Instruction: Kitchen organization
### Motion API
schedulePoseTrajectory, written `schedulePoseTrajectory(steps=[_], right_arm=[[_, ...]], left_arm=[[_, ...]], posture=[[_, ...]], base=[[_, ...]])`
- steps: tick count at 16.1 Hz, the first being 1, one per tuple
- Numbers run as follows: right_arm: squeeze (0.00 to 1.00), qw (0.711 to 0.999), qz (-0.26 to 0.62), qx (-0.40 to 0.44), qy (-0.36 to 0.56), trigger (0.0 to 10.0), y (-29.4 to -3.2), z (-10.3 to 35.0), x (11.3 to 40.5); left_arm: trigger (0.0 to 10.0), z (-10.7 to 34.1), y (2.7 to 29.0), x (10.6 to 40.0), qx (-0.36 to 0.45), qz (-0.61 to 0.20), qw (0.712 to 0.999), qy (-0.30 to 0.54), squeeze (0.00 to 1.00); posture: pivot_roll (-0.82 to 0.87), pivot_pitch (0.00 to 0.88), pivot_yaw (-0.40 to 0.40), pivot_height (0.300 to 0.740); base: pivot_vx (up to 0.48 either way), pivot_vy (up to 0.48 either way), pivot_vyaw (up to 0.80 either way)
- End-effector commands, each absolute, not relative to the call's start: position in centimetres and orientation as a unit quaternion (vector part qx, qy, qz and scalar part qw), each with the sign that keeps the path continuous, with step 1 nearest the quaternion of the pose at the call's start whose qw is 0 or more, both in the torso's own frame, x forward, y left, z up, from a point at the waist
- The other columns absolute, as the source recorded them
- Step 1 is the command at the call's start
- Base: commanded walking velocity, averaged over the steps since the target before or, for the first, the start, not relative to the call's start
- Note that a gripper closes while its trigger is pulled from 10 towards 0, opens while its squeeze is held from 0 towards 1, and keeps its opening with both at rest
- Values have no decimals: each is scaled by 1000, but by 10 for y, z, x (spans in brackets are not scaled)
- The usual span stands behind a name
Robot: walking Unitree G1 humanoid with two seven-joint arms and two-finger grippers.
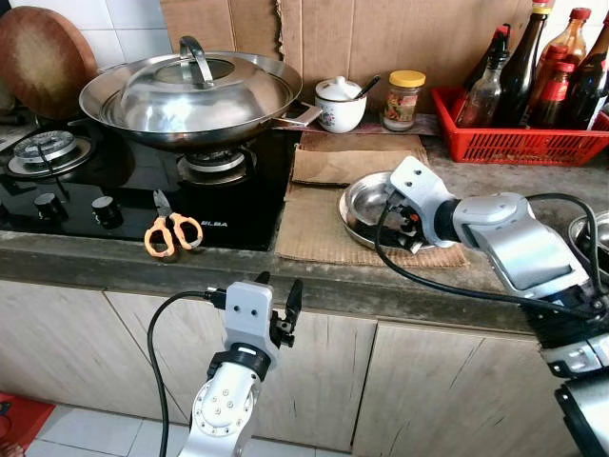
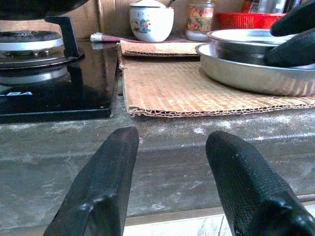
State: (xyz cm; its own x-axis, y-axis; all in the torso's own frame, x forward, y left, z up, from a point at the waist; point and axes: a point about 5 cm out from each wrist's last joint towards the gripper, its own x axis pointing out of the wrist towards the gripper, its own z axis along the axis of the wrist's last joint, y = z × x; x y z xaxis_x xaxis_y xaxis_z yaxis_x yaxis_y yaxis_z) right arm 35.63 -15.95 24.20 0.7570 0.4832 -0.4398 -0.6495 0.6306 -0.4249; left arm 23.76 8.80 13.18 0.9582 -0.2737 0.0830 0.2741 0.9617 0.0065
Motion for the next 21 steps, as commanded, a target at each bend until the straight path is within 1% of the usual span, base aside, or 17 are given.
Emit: schedulePoseTrajectory(steps=[1,3,4,6,9,12,13,14,15,16,21], right_arm=[[0,887,302,-320,138,10000,-162,247,360],[0,884,301,-327,142,10000,-163,247,360],[0,876,298,-349,147,10000,-164,246,360],[0,869,287,-379,140,10000,-164,246,361],[0,867,266,-400,135,10000,-163,250,365],[0,856,264,-425,133,10000,-160,254,366],[0,840,276,-446,137,10000,-156,252,366],[0,832,286,-453,141,4824,-153,250,366],[0,828,296,-455,145,0,-150,249,366],[0,821,304,-460,148,0,-149,248,366],[0,811,312,-472,149,0,-144,249,368]], left_arm=[[10000,131,88,238,-4,-135,990,-42,0],[10000,131,88,238,-4,-135,990,-42,0],[10000,131,88,238,-5,-135,990,-42,0],[10000,132,87,238,-6,-135,990,-43,0],[10000,132,86,237,-8,-136,990,-43,0],[10000,131,86,238,-9,-135,990,-43,0],[10000,131,86,238,-9,-136,990,-43,0],[10000,132,86,238,-9,-137,990,-45,0],[10000,132,86,239,-9,-136,990,-45,0],[10000,132,86,239,-8,-136,990,-45,0],[10000,132,88,239,-7,-133,990,-47,0]], posture=[[78,21,-16,740],[78,21,-16,740],[76,23,-16,740],[77,24,-16,740],[75,24,-21,740],[74,18,-22,740],[73,17,-23,740],[73,15,-23,740],[74,14,-23,740],[74,14,-23,740],[76,14,-26,740]], base=[[0,0,0],[0,0,0],[0,0,0],[0,0,0],[0,0,0],[0,0,0],[0,0,0],[0,0,0],[0,0,0],[0,0,0],[0,0,0]])
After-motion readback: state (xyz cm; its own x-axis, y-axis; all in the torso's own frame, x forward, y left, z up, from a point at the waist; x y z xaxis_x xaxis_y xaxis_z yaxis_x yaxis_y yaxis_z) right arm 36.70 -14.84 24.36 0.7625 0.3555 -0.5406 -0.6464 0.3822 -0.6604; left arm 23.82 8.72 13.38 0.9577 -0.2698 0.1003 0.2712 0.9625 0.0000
